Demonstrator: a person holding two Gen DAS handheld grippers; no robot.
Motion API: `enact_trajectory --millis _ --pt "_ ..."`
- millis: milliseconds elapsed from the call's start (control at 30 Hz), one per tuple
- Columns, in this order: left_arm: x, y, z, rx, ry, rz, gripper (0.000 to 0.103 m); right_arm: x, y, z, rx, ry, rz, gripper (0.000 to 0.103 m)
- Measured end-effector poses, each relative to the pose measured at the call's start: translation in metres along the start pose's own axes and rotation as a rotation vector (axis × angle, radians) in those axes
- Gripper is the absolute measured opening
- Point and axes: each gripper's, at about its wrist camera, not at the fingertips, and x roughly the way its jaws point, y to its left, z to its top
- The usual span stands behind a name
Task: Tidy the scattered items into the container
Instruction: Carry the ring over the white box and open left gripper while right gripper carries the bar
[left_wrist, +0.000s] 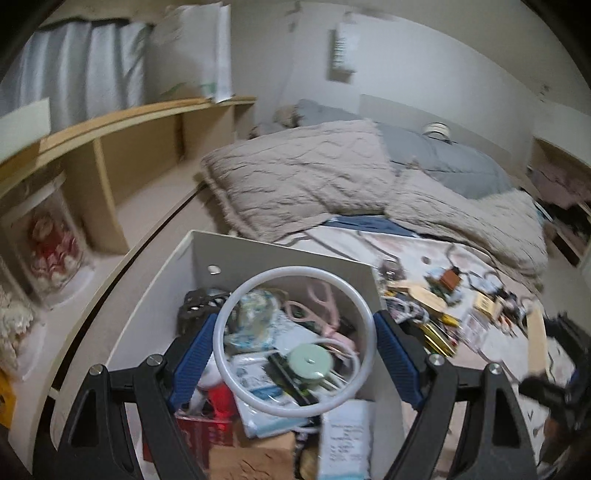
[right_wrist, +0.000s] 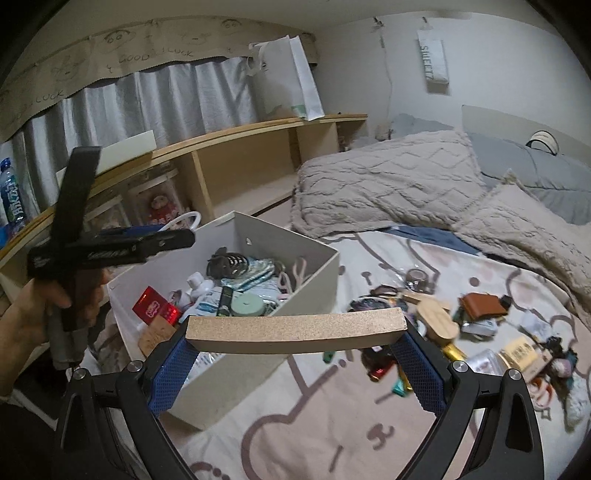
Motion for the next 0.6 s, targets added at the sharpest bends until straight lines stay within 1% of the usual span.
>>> enact_trajectory --millis 167,333,467,533,600 --pt "0.026 0.022 0.002 -0.080 0.051 0.042 0.085 0.025 0.010 0.003 0.017 0.028 0.045 0.100" --pt "0.048 0.034 -0.002 -0.092 0.108 0.089 0.085 0.049 0.024 0.007 0.000 0.052 0.076 0.100" --pt "0.067 0.047 -0.006 -0.117 0.175 0.120 0.085 0.058 0.029 0.006 0.009 0.065 0.101 0.100" --pt "0.077 0.055 -0.008 -0.147 0.217 0.121 0.085 0.062 0.032 0.002 0.010 0.076 0.113 0.100" --pt "0.084 0.062 -0.009 -0.191 0.258 0.092 0.085 0.067 0.033 -0.001 0.002 0.087 0.113 0.100"
